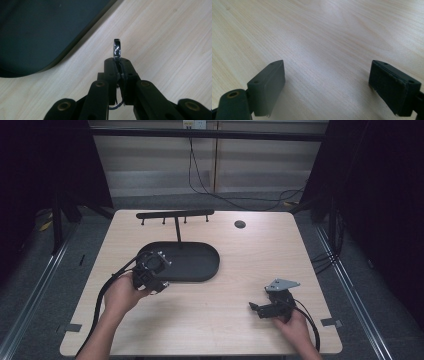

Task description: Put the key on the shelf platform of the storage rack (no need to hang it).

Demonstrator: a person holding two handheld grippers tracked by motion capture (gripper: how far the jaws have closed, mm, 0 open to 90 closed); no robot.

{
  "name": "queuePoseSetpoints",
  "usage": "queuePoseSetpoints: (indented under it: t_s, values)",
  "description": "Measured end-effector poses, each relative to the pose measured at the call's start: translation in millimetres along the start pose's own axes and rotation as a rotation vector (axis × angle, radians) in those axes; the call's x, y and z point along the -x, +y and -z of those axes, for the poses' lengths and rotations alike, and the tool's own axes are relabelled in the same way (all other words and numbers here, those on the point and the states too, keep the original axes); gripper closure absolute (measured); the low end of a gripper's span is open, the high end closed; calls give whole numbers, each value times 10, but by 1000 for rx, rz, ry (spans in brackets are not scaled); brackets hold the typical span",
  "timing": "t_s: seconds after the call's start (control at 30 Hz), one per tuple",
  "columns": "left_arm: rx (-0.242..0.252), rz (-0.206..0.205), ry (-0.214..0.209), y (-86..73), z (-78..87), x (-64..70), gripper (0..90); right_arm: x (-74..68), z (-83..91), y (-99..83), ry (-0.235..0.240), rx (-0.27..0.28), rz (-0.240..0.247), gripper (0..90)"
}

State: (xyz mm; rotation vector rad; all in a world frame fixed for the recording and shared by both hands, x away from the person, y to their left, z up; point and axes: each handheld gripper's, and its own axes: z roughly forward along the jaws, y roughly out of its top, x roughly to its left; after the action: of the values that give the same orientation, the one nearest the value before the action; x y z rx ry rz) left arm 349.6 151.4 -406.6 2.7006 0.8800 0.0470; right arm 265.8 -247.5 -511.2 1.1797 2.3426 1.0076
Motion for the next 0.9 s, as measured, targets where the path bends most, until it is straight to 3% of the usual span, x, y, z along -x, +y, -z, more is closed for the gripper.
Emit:
queuePoseSetpoints:
  t_s: [0.5,0.9]
  values:
    - [5,10,8,168,148,-84,855,0,0,0,0,0,0,129]
    - [23,34,22,273,159,-152,855,1,0,0,0,0,1,129]
